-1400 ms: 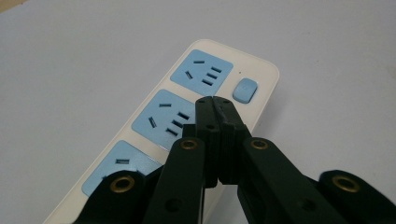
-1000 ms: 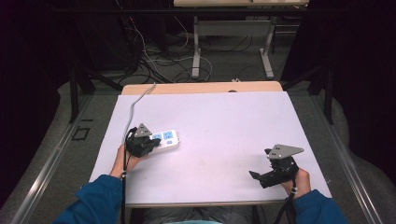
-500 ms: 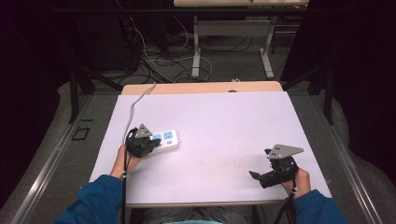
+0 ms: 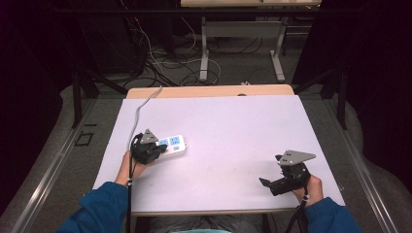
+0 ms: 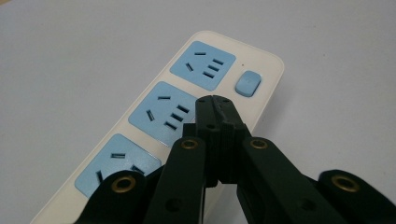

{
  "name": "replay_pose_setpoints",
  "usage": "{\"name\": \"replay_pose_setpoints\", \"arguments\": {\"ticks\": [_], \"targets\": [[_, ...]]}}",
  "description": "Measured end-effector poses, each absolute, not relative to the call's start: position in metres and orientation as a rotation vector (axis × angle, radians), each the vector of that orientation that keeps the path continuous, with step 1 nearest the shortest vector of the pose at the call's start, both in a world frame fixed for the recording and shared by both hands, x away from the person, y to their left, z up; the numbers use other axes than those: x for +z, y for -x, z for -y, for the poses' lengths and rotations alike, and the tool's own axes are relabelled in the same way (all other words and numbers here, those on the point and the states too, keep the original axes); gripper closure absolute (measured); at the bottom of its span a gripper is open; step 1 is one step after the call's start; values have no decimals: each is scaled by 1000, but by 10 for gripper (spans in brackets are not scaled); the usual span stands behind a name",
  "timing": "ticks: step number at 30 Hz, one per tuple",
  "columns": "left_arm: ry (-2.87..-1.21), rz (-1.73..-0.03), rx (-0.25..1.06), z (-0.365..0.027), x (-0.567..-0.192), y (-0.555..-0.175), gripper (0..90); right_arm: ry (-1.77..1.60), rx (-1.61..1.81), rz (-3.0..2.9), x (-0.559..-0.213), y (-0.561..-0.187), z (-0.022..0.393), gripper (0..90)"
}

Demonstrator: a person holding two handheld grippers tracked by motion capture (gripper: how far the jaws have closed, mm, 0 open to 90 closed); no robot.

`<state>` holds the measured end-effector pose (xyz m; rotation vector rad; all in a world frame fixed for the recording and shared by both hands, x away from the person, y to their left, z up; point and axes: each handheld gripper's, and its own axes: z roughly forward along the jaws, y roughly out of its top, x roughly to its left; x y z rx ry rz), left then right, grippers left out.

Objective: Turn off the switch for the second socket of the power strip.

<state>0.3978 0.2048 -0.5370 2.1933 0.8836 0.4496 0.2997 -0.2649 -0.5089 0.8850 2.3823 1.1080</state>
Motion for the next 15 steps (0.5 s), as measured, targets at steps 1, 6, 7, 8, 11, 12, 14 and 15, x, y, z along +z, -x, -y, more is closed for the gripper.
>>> {"name": "replay_pose_setpoints", "arguments": {"ticks": [1, 6, 7, 8, 11, 12, 14, 15], "targets": [[-2199, -878, 451, -205, -537, -398, 900, -884, 1108, -2382, -509, -300, 265, 6], [-2190, -889, 446, -205, -537, -398, 900, -887, 1105, -2381, -509, -300, 265, 6], [-2190, -890, 443, -205, -537, -398, 900, -888, 1106, -2380, -509, -300, 265, 6], [-2190, -889, 445, -205, -537, -398, 900, -888, 1106, -2381, -509, -300, 265, 6], [-2199, -884, 447, -205, -537, -398, 900, -889, 1105, -2382, -509, -300, 265, 6], [-2205, -884, 445, -206, -537, -398, 900, -888, 1104, -2383, -509, -300, 265, 6], [-2199, -888, 445, -205, -537, -397, 900, -885, 1104, -2385, -509, -300, 265, 6], [-2199, -888, 446, -205, -537, -397, 900, -885, 1103, -2385, -509, -300, 265, 6]]}}
